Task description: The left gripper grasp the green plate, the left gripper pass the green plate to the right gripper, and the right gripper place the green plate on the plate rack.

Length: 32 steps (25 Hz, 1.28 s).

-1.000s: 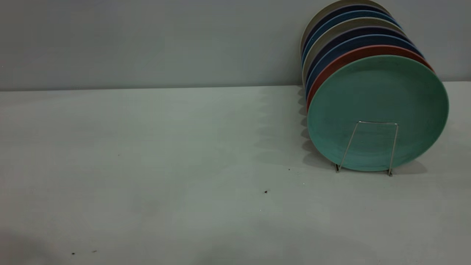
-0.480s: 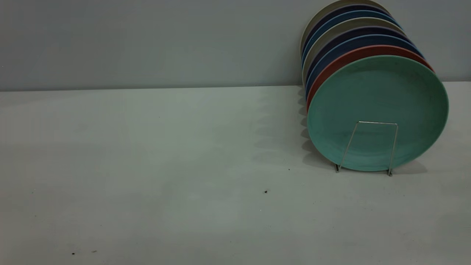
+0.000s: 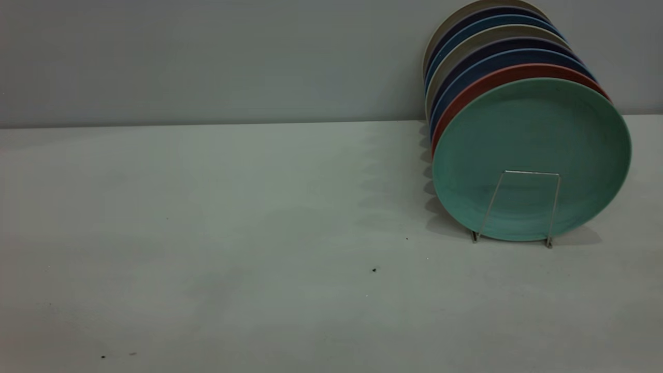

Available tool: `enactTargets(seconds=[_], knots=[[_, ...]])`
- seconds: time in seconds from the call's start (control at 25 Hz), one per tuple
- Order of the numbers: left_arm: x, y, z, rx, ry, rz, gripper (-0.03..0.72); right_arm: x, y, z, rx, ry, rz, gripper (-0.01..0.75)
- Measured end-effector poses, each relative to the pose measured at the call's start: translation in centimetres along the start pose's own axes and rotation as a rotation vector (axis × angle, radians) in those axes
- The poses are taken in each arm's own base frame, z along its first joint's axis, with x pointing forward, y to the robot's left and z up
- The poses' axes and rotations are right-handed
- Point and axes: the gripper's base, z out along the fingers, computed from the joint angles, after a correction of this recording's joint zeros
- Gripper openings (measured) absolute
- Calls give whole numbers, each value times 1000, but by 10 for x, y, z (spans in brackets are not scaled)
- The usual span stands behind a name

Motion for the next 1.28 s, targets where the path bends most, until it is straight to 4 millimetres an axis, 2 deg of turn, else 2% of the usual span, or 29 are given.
enactTargets(seconds=[0.24, 0.48, 0.96, 1.28], knots=[[23, 0, 6, -39, -50, 14, 591, 24, 1, -26, 11, -227, 3, 388], [36, -1, -2, -77, -151, 26, 591, 43, 1, -41, 19, -388, 5, 388], [65, -8, -19, -117, -385, 49, 591, 45, 2, -42, 69, -396, 52, 388], [100, -14, -27, -153, -616, 71, 591, 45, 2, -42, 78, -395, 60, 388]])
